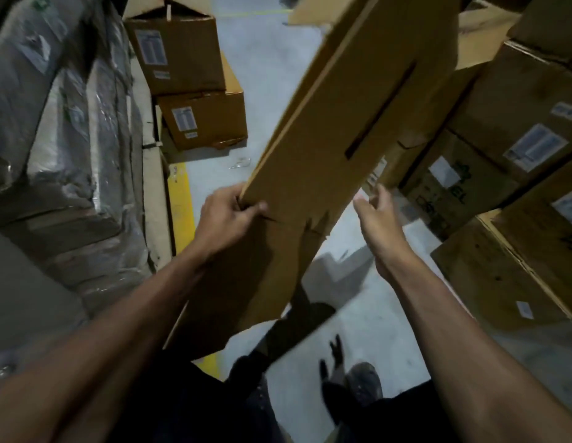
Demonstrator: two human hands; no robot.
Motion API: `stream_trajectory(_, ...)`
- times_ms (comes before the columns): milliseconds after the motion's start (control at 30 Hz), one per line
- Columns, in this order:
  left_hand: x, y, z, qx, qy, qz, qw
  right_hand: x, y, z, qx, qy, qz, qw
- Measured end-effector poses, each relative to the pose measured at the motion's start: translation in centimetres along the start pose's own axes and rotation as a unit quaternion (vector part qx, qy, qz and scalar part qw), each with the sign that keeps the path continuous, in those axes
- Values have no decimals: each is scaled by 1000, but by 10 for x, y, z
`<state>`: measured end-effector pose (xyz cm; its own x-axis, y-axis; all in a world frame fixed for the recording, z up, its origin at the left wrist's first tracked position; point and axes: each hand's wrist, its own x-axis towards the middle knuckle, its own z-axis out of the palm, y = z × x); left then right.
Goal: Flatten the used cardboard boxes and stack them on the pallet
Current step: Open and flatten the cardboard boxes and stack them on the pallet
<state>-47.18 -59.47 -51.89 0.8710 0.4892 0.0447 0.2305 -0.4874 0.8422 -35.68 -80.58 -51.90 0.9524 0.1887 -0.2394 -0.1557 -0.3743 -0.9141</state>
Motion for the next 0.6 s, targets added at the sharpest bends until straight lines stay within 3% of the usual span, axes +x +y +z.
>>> stream_trajectory(133,22,18,-10,-133,34,-5,991,-1,32,5,-39,-33,115,992)
stream_trajectory(267,51,29,-3,-195,81,-29,977,-4,61,6,35,-39,223,973)
stream_trajectory(333,70,30,5,-231,105,-66,965,-2,69,6,84,1,283,955)
stream_trajectory(467,111,25,20,-335,116,-158,922,10,78,-3,283,20,399,872)
stream_trajectory(600,154,23,21,-352,104,-219,904,25,76,-12,448,67,384,804)
